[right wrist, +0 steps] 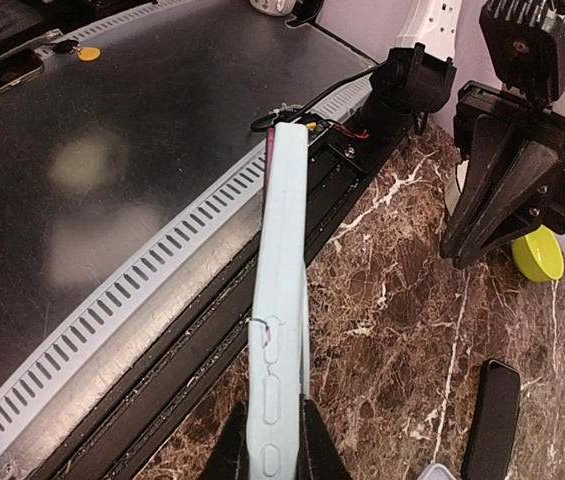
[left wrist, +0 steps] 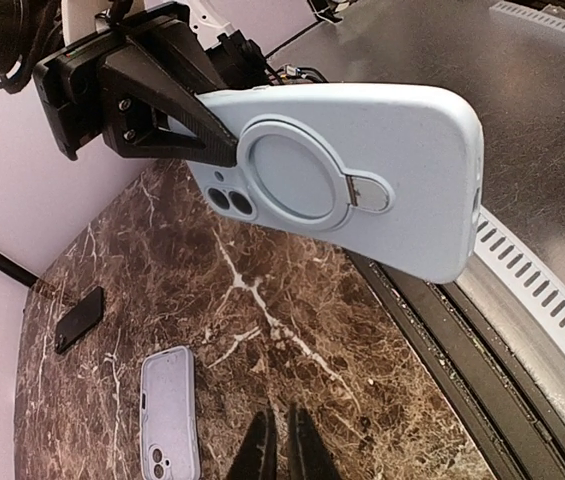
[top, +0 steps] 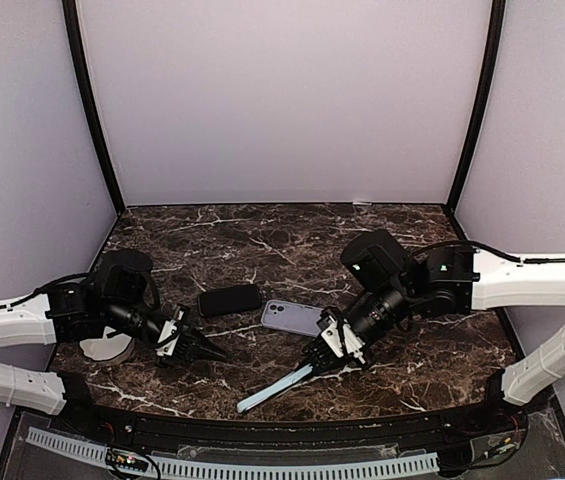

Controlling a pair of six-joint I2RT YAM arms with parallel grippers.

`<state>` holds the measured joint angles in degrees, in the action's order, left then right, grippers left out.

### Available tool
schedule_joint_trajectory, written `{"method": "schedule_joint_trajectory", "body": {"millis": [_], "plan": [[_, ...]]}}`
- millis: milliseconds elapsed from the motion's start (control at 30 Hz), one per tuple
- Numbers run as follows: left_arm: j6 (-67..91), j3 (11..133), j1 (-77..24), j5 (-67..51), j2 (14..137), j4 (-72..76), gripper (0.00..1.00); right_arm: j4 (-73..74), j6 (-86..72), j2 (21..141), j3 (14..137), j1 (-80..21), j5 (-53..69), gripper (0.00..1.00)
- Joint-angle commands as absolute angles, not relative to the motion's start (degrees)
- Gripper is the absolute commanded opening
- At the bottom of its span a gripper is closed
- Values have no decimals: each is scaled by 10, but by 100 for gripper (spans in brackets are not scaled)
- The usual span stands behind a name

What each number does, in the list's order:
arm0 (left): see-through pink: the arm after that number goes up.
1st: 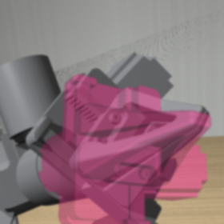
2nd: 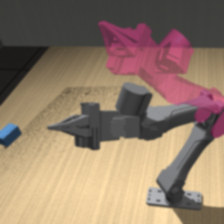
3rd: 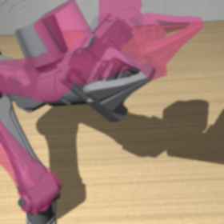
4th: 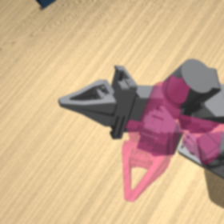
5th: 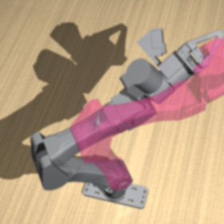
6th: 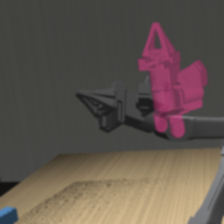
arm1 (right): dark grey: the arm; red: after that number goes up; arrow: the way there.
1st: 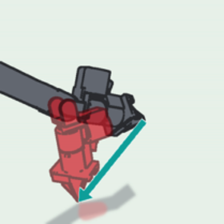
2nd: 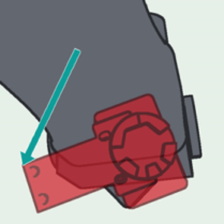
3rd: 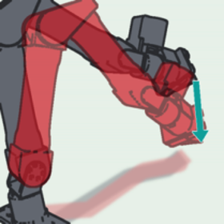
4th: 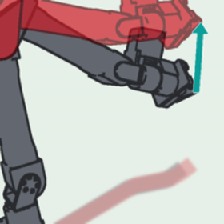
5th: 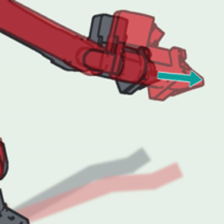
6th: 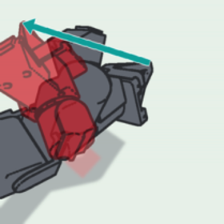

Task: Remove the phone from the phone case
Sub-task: Remove the bottom left corner of the phone case.

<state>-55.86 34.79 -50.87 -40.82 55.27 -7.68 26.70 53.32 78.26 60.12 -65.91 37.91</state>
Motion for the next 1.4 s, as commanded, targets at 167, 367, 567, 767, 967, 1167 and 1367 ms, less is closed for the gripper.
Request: {"method": "schedule_joint_trajectory", "body": {"millis": [167,367,567,767,967,1167,1367], "plan": [[-564,358,-507,-392,543,-83,33,211,529,768,599,-654,359,0],[-560,361,-507,-400,542,-83,44,183,520,753,577,-641,295,0],[-526,368,-506,-442,543,-89,44,132,535,747,558,-641,217,0],[-522,371,-507,-442,559,-87,43,70,588,746,538,-658,126,0],[-528,367,-506,-425,570,-80,43,4,623,739,516,-668,86,0],[-531,347,-506,-352,566,-24,45,-111,730,730,460,-698,5,0],[-542,335,-507,-313,569,19,45,-165,768,731,437,-705,-18,0]]}}
